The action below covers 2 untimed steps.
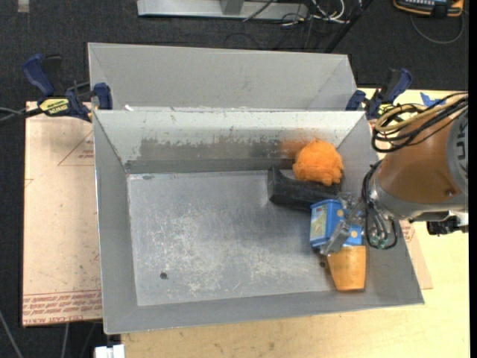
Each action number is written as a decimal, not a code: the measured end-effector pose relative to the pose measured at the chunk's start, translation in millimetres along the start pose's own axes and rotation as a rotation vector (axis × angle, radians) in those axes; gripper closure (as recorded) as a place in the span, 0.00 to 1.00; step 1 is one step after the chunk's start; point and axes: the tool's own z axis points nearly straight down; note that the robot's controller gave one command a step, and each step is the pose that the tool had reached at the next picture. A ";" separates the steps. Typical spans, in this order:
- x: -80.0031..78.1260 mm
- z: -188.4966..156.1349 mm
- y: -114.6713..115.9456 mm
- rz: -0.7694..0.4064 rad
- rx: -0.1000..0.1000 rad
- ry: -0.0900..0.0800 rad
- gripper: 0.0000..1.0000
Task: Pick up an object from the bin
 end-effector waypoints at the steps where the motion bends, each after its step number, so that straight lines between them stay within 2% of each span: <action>1: 1.7 -15.3 -2.0 0.000 0.005 0.009 1.00; 2: 2.3 -28.6 -3.0 0.001 0.007 0.018 1.00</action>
Offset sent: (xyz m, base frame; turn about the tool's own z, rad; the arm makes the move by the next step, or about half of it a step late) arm -0.0001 0.0000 0.0611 0.0000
